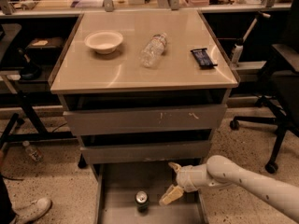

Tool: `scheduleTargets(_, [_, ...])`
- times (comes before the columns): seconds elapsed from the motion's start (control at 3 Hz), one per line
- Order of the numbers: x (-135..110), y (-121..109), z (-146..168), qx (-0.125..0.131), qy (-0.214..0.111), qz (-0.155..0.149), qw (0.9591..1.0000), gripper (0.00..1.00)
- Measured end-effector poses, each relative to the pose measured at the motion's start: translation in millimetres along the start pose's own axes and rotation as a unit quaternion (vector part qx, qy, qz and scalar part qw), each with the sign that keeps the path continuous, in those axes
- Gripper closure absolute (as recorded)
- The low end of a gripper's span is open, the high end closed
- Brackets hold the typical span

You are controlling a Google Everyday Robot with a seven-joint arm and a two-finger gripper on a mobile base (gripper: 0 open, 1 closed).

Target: Pick green can from bottom drawer and place on counter

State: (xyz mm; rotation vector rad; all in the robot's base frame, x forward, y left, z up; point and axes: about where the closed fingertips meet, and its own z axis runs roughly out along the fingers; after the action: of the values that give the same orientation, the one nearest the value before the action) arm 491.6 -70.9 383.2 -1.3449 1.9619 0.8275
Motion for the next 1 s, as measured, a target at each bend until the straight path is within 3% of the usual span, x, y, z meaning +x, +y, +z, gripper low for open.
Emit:
scheduleTargets(0.33, [10, -13, 18, -0.008, -0.030, -0.004, 0.9995, 0.00])
scheduleTargets(1.0, [25, -13, 32, -0.019, -0.038, 0.011, 0.9990, 0.00])
